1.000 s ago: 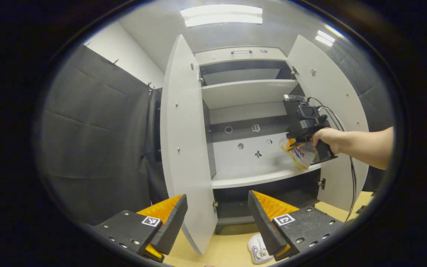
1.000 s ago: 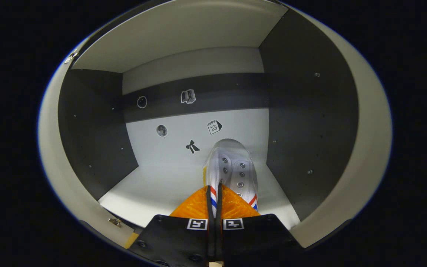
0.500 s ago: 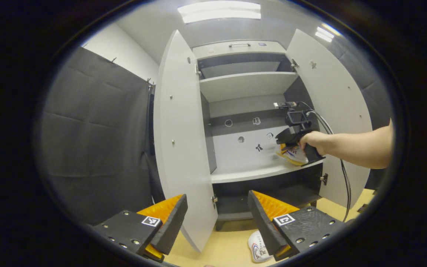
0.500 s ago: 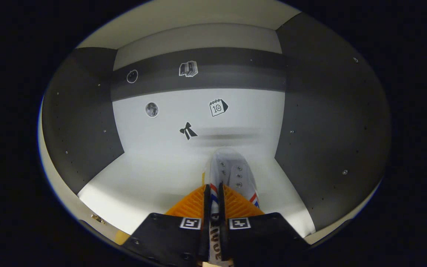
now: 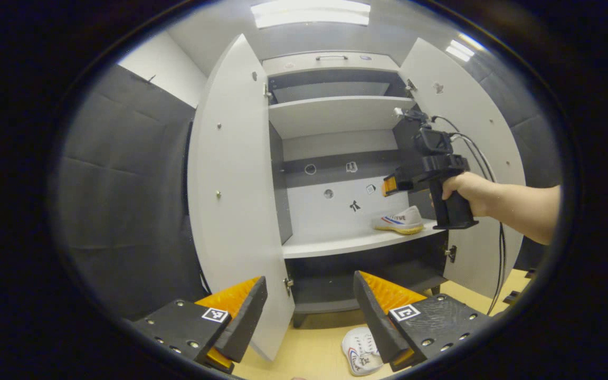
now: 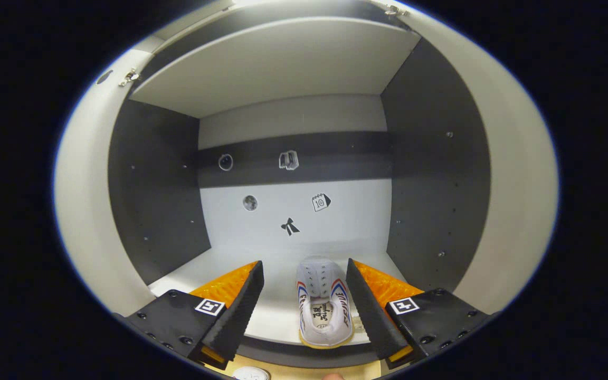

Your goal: Grab one shoe with the right hand and put it into the shoe cabinet, grab the other shoe with the left hand and put it into the shoe cabinet; then close the right door with the right hand and the left door with the left hand.

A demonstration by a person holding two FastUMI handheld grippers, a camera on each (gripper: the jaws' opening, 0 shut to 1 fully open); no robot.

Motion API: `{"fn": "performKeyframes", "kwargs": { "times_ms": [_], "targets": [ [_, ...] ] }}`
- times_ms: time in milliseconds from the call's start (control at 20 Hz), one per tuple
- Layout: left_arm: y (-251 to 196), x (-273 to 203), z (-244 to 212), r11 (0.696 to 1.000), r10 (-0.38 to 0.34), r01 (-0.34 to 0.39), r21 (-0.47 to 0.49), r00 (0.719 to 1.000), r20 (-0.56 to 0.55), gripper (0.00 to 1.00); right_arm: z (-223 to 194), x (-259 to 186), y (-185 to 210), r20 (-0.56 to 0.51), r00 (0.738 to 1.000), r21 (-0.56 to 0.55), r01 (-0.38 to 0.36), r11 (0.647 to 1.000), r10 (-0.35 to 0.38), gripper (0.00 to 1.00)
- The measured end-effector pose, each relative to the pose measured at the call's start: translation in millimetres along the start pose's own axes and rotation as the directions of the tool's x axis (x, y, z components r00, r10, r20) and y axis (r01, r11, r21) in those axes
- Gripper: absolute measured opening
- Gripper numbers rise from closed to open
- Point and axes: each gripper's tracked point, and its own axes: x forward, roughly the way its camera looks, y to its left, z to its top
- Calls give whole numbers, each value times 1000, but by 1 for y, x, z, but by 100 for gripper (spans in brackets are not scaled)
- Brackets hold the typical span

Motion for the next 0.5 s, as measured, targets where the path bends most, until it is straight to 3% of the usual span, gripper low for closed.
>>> {"fn": "performKeyframes", "kwargs": {
  "times_ms": [50, 100, 250, 350, 450, 500],
  "targets": [
    [-3, 3, -1, 1000, -14, 14, -2, 1000, -3, 94, 4, -15, -1, 22, 1000, -3, -2, 1000, 2, 93],
    [-6, 7, -3, 1000, -29, 29, -4, 1000, -6, 94, 7, -29, 0, 44, 999, -7, -8, 1000, 8, 97],
    [-15, 18, -14, 997, -73, 72, -24, 997, -30, 94, 7, -69, -2, 77, 997, -22, -16, 1000, 18, 93],
    [-20, 26, -24, 995, -99, 97, -39, 994, -54, 94, 1, -93, -6, 86, 996, -34, -16, 999, 19, 97],
    [-25, 34, -38, 991, -124, 120, -54, 989, -79, 94, -2, -115, -16, 125, 992, -56, 15, 998, -8, 93],
    [-26, 37, -45, 990, -136, 131, -60, 987, -90, 90, -5, -126, -19, 138, 990, -66, 28, 997, -19, 100]
  ]
}}
